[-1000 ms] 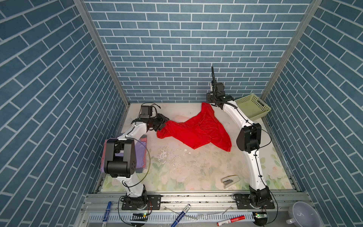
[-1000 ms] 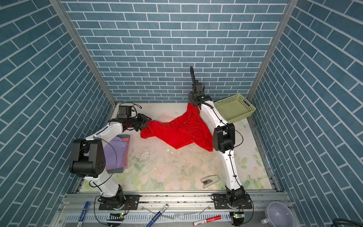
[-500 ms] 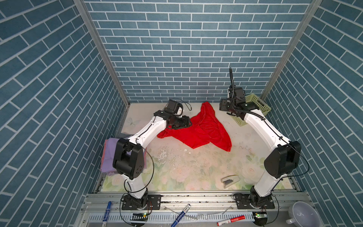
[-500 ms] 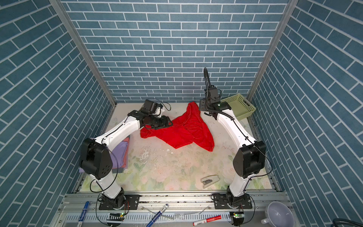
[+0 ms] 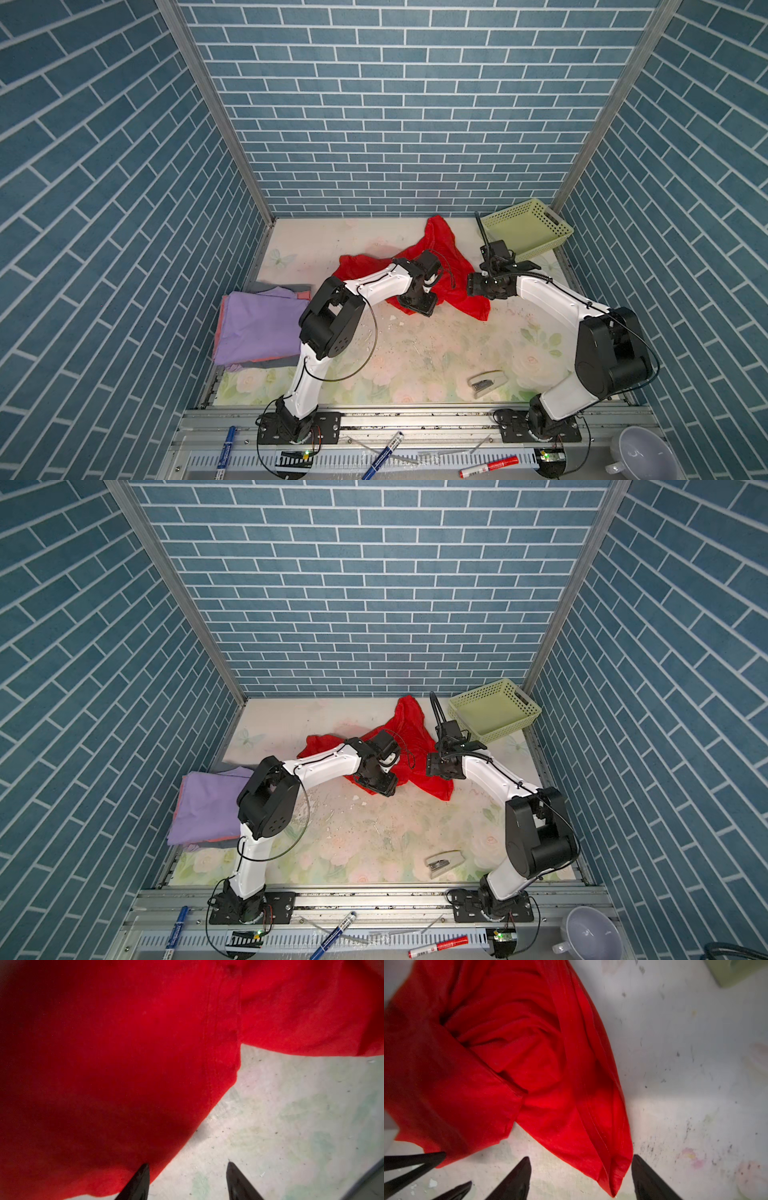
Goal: Fold and stack t-shirts
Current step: Flatten out the T-shirt at the top-center of the table.
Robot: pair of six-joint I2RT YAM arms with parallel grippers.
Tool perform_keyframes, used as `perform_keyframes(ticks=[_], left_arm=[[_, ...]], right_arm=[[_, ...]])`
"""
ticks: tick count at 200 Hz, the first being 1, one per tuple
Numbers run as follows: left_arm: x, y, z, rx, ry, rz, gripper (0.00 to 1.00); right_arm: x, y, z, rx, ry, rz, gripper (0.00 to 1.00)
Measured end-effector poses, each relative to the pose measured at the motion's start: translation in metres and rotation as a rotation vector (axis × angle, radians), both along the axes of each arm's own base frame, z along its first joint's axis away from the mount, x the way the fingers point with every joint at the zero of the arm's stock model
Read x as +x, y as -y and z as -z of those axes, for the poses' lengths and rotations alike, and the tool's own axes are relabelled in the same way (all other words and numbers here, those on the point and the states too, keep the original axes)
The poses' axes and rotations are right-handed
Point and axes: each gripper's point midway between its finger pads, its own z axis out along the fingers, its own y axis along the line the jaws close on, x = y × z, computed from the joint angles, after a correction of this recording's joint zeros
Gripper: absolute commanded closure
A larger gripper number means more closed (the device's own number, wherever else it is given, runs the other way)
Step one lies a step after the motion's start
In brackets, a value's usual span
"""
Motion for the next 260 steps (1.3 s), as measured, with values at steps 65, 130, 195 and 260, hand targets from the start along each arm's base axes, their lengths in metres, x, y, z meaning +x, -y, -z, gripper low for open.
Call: perform_keyframes(ticks=[65, 130, 195, 260], left_arm=[[0.008, -0.017, 0.014, 0.075, 0.054, -0.035, 0.52], [0.017, -0.019, 0.015, 0.088, 0.095, -0.066, 0.95], [0.012, -0.036, -0.002, 0.031, 0.104, -0.122, 1.0], [0.038, -0.085, -0.207, -0.42, 0.333, -0.29, 1.0]], right_arm=[[-0.02, 0.008, 0.034, 0.003, -0.059, 0.001, 0.24], [-0.017, 0.003, 0.06, 0.02, -0.089, -0.02, 0.76], [-0.004, 0.002, 0.063, 0.047, -0.06, -0.011, 1.0], [0.007, 0.013, 0.005, 0.061, 0.076, 0.017, 1.0]])
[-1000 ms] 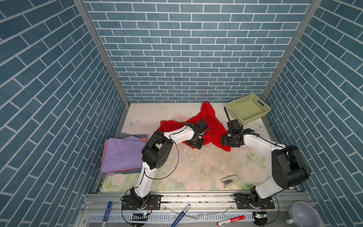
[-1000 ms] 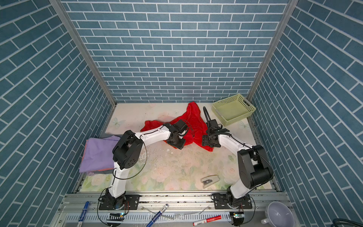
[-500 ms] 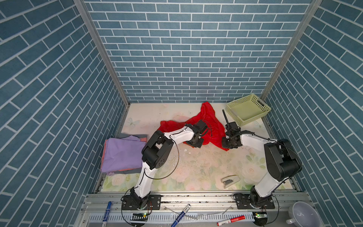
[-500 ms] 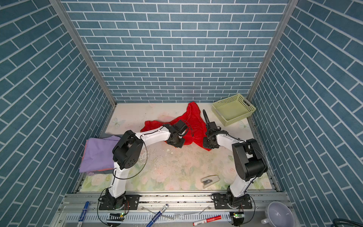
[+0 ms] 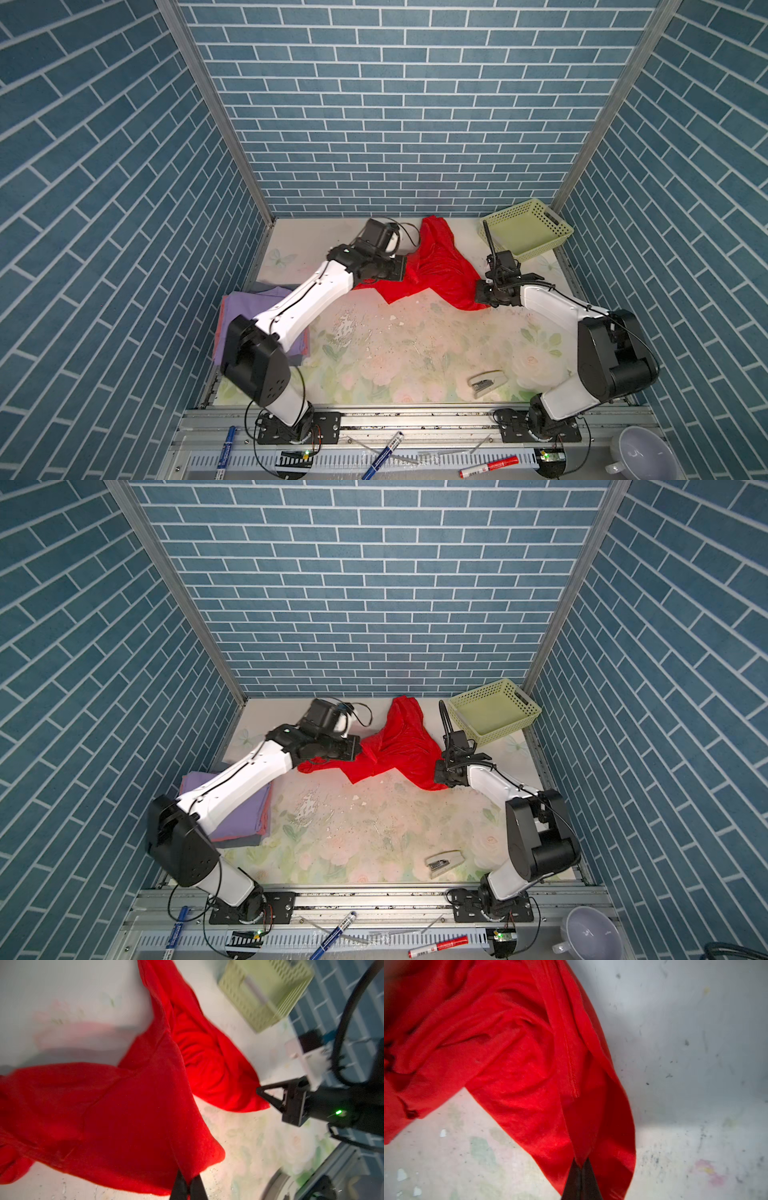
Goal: Fold and stack t-shirts
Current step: Flatten out the T-shirt at the top-center of the table.
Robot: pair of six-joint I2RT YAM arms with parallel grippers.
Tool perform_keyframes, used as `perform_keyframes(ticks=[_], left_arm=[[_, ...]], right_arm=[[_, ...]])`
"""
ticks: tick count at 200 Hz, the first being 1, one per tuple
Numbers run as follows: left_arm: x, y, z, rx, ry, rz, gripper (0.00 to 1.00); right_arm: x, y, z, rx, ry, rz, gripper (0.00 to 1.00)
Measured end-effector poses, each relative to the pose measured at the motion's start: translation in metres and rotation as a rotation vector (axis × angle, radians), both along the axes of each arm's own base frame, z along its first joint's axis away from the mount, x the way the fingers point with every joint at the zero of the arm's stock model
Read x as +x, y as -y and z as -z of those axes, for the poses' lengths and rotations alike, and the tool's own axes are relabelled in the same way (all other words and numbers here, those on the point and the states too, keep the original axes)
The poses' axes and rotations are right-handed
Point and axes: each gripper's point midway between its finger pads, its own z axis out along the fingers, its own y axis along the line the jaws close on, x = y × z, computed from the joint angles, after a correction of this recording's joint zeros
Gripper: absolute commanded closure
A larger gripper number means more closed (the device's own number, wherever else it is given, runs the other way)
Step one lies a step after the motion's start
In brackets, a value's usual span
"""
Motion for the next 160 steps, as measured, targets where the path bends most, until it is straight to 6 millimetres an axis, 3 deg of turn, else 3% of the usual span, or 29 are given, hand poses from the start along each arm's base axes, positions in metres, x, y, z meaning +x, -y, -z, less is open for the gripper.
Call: perform_keyframes(ticks=[19, 44, 73, 96, 106, 123, 142, 160], left_arm=[[0.024, -0.03, -0.048, -0.1, 0.064, -0.081, 1.0], [0.066, -0.051, -0.103, -0.185, 0.154, -0.139, 1.0], [0.124, -0.048, -0.158, -0.246, 0.278, -0.129, 1.0], [0.178, -0.038, -0.177, -0.276, 0.36, -0.121, 1.0], [0.199, -0.035, -0.175, -0.293, 0.383, -0.126, 0.82], [0.236, -0.034, -0.138, -0.312, 0.348, -0.15, 0.42], [0.266, -0.043, -0.062, -0.28, 0.212, -0.216, 0.34], [0.271, -0.056, 0.005, -0.204, 0.079, -0.269, 0.28]], right_arm=[[0.004, 0.002, -0.016, -0.001, 0.039, -0.003, 1.0], [0.001, 0.006, -0.014, -0.021, 0.027, 0.001, 1.0], [0.0, 0.01, -0.014, -0.033, 0.027, 0.011, 1.0], [-0.001, 0.012, -0.012, -0.043, 0.023, 0.016, 1.0], [-0.002, 0.013, -0.011, -0.047, 0.019, 0.019, 1.0], [-0.002, 0.014, -0.01, -0.051, 0.018, 0.022, 1.0], [-0.002, 0.015, -0.01, -0.05, 0.017, 0.03, 1.0], [-0.002, 0.016, -0.01, -0.052, 0.017, 0.04, 1.0]])
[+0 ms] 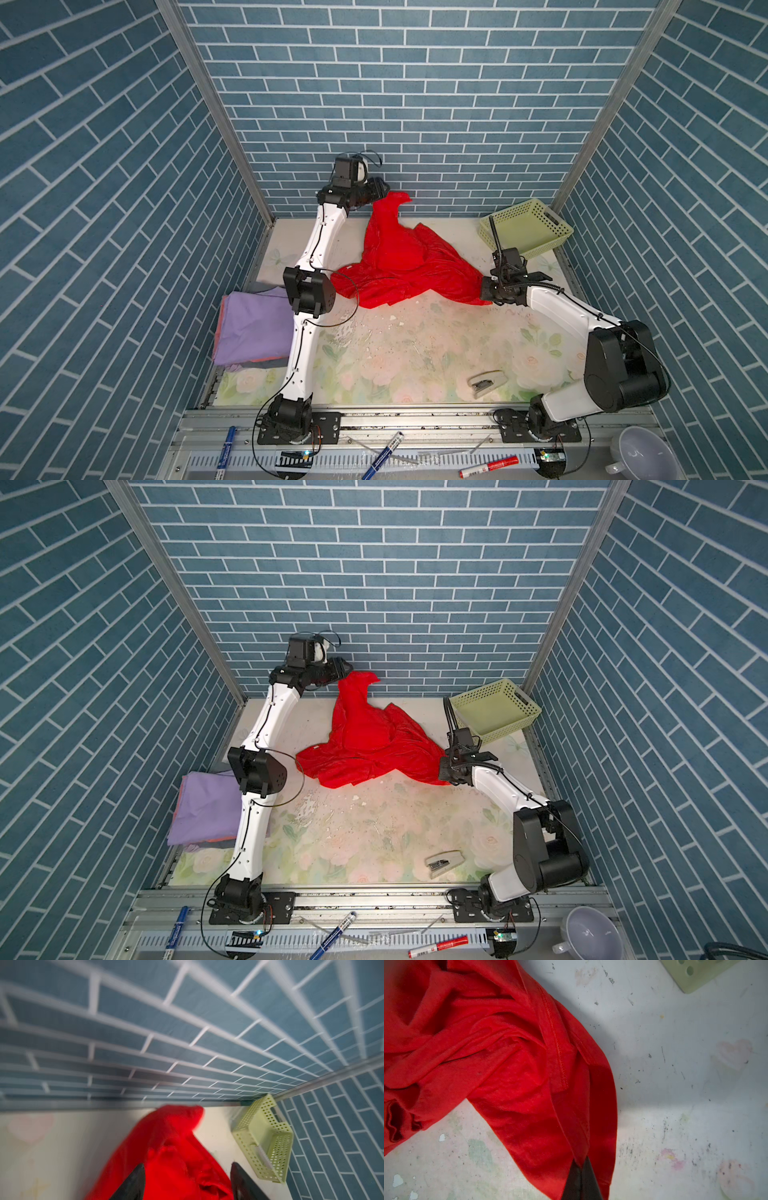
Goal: Fold and stack t-shirts
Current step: Flatten out the T-shirt at the top-center of the table.
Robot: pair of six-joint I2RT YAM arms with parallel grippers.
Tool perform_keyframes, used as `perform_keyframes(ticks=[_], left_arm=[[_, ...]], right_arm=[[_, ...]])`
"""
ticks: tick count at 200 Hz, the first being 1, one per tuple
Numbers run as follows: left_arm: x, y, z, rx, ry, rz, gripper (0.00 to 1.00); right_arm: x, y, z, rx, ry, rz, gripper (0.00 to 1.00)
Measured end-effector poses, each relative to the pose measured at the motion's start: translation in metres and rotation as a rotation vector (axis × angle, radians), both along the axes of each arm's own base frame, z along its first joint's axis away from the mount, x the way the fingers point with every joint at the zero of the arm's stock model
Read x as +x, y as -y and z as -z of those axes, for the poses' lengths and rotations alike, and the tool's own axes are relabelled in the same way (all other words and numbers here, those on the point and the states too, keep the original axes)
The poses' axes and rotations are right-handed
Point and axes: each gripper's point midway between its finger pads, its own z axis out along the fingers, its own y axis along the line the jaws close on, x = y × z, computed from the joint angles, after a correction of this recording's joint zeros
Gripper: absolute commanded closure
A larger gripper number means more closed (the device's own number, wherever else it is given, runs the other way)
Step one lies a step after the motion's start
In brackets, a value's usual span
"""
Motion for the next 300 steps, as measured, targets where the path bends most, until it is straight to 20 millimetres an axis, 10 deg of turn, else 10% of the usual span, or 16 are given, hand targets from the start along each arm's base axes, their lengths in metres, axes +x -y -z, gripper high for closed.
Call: perform_keyframes(ticks=[30, 96, 161, 239, 300], left_arm=[[-0.033, -0.022, 0.053, 0.116, -0.154, -0.034, 0.27], [-0.177, -0.055, 0.007, 0.245, -0.154, -0.095, 0.26], [-0.303, -0.025, 0.136, 0.411, -0.481, -0.078, 0.27], [-0.303, -0.038, 0.206, 0.459, -0.54, -0.116, 0.37], [-0.267, -0.039, 0.218, 0.389, -0.483, -0.123, 0.96]], right_arm=[[-0.001, 0.002, 0.001, -0.004, -0.003, 0.013, 1.0], [0.003, 0.011, 0.008, -0.045, -0.008, 0.052, 1.0], [0.027, 0.002, 0.028, -0.045, -0.051, 0.052, 1.0], [0.032, -0.002, 0.028, -0.028, -0.048, 0.043, 1.0], [0.033, 0.003, 0.009, -0.032, 0.011, 0.059, 1.0]])
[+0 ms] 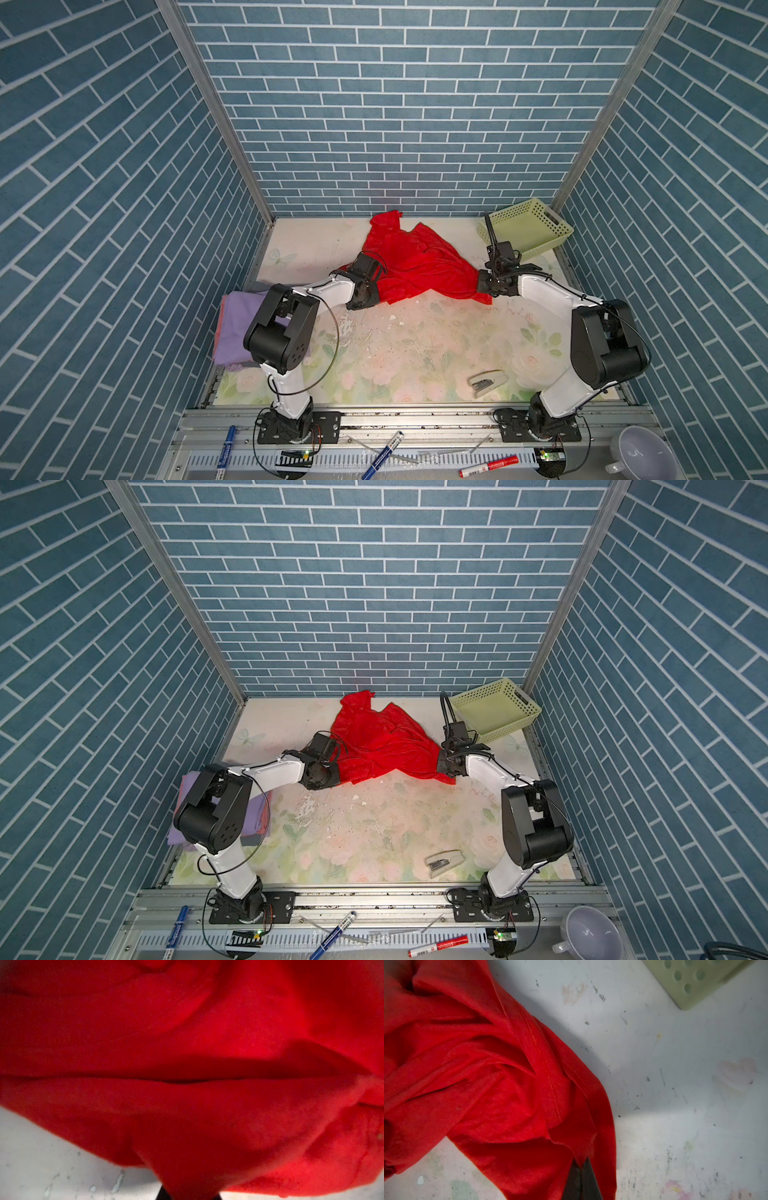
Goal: Fold and stack t-shirts
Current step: Flatten out the T-shirt at the top-center of the table.
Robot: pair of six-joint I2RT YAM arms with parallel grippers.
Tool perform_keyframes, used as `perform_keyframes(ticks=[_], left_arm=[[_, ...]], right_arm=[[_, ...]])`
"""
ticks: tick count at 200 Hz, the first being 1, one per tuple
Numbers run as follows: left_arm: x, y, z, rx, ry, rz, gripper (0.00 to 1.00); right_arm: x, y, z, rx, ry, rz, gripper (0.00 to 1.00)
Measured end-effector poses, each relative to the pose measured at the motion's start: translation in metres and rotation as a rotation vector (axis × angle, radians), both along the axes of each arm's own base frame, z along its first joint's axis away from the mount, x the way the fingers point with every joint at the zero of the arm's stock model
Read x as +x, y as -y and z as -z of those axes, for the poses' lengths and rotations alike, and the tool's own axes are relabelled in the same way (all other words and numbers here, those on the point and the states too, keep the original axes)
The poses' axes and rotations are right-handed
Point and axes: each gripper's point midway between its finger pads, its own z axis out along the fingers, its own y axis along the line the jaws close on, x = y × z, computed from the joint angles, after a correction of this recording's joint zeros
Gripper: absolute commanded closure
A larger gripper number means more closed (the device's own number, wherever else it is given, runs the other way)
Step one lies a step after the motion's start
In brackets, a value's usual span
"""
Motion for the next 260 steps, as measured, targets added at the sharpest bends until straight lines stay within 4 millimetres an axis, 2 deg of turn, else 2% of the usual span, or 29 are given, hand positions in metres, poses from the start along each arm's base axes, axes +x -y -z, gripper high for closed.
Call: perform_keyframes(ticks=[6, 22, 36, 53, 67, 80, 95, 99, 110, 113, 119, 132, 145, 159, 173, 183, 195, 207, 224, 245, 260], left_arm=[[0.001, -0.001, -0.001, -0.008, 0.003, -0.003, 1.0], [0.0, -0.003, -0.007, -0.013, 0.009, 0.01, 1.0], [-0.002, -0.003, -0.023, -0.023, 0.03, 0.034, 1.0], [-0.007, -0.006, -0.064, -0.049, 0.089, 0.071, 1.0], [-0.009, -0.012, -0.113, -0.095, 0.168, 0.088, 1.0], [-0.009, -0.026, -0.158, -0.147, 0.246, 0.071, 1.0], [-0.006, -0.055, -0.211, -0.22, 0.339, 0.014, 1.0], [-0.004, -0.061, -0.22, -0.232, 0.355, -0.001, 1.0], [0.003, -0.078, -0.239, -0.269, 0.376, -0.038, 0.88], [0.006, -0.079, -0.243, -0.274, 0.382, -0.04, 0.85], [0.013, -0.081, -0.247, -0.294, 0.378, -0.041, 0.84], [0.033, -0.074, -0.247, -0.336, 0.351, -0.022, 0.83], [0.061, -0.064, -0.23, -0.371, 0.299, 0.0, 0.83], [0.087, -0.056, -0.198, -0.4, 0.214, 0.007, 0.76], [0.11, -0.05, -0.166, -0.422, 0.14, 0.002, 0.62], [0.127, -0.046, -0.145, -0.436, 0.097, -0.004, 0.6], [0.142, -0.045, -0.122, -0.438, 0.066, -0.015, 0.53], [0.146, -0.046, -0.104, -0.428, 0.039, -0.036, 0.49], [0.144, -0.05, -0.093, -0.379, 0.033, -0.061, 0.45], [0.136, -0.057, -0.103, -0.281, 0.075, -0.053, 0.45], [0.121, -0.061, -0.118, -0.211, 0.116, -0.042, 0.45]], right_arm=[[0.0, 0.001, -0.003, -0.002, 0.009, 0.003, 1.0], [0.001, 0.004, -0.012, -0.009, 0.034, 0.011, 1.0], [0.002, 0.008, -0.021, -0.022, 0.056, 0.023, 1.0], [0.001, 0.015, -0.033, -0.045, 0.083, 0.033, 1.0], [0.005, 0.023, -0.048, -0.065, 0.11, 0.046, 1.0], [0.012, 0.029, -0.067, -0.079, 0.145, 0.054, 1.0], [0.022, 0.034, -0.088, -0.086, 0.192, 0.057, 1.0], [0.023, 0.035, -0.093, -0.084, 0.202, 0.059, 1.0], [0.028, 0.036, -0.101, -0.083, 0.223, 0.055, 1.0], [0.029, 0.036, -0.103, -0.082, 0.226, 0.053, 1.0], [0.03, 0.036, -0.103, -0.08, 0.226, 0.051, 1.0], [0.032, 0.034, -0.098, -0.073, 0.216, 0.044, 1.0], [0.036, 0.031, -0.086, -0.069, 0.191, 0.037, 1.0], [0.042, 0.028, -0.069, -0.063, 0.165, 0.032, 1.0], [0.049, 0.024, -0.05, -0.061, 0.134, 0.025, 1.0], [0.054, 0.022, -0.034, -0.058, 0.105, 0.027, 1.0], [0.061, 0.02, -0.016, -0.054, 0.072, 0.03, 1.0], [0.069, 0.018, -0.005, -0.052, 0.052, 0.031, 1.0], [0.075, 0.015, 0.002, -0.043, 0.042, 0.032, 1.0], [0.079, 0.014, -0.002, -0.034, 0.056, 0.034, 1.0], [0.081, 0.013, -0.006, -0.028, 0.066, 0.038, 1.0]])
